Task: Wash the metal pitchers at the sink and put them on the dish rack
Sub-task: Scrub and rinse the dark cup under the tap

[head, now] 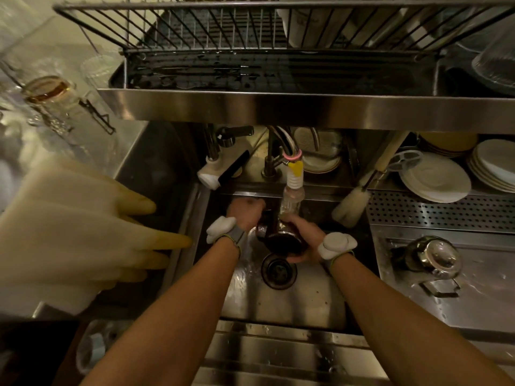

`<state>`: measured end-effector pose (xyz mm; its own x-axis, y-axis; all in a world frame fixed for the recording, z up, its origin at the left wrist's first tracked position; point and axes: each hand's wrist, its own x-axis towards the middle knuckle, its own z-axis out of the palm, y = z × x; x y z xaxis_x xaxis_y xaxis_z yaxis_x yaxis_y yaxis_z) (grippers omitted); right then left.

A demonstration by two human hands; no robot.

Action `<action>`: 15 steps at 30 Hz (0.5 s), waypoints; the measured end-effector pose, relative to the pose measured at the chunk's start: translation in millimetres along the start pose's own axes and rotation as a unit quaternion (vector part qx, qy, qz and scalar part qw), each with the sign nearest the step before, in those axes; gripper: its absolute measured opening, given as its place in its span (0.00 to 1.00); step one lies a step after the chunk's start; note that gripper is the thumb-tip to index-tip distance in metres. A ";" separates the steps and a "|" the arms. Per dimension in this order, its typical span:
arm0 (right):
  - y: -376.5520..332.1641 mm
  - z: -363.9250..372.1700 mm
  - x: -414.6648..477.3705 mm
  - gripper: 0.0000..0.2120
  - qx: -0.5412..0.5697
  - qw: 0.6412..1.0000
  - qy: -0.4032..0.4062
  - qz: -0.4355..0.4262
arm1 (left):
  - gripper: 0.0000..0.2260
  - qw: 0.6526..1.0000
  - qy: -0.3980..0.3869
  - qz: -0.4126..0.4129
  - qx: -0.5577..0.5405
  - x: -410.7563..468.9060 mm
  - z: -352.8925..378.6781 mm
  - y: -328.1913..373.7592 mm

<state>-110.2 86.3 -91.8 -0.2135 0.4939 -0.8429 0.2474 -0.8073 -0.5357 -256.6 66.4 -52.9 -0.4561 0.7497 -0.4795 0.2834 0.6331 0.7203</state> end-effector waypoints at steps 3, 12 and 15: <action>1.9 -7.1 -1.6 0.25 -0.002 0.999 0.036 -0.028 | 0.16 0.992 0.102 0.079 0.016 2.5 -10.3 17.2; -1.2 -16.3 -7.9 0.32 -0.026 0.996 0.025 -0.078 | 0.30 0.935 0.132 0.180 0.277 35.2 -24.3 73.5; 0.1 -14.6 -7.7 0.29 -0.048 0.993 0.018 -0.108 | 0.33 0.915 0.118 0.207 0.326 51.9 -33.9 78.9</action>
<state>-94.7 87.1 -86.1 -0.2379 0.6641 -0.7087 0.2895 -0.6480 -0.7044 -286.5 148.7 -4.0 -0.3433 0.9375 -0.0565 0.8810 0.3423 0.3266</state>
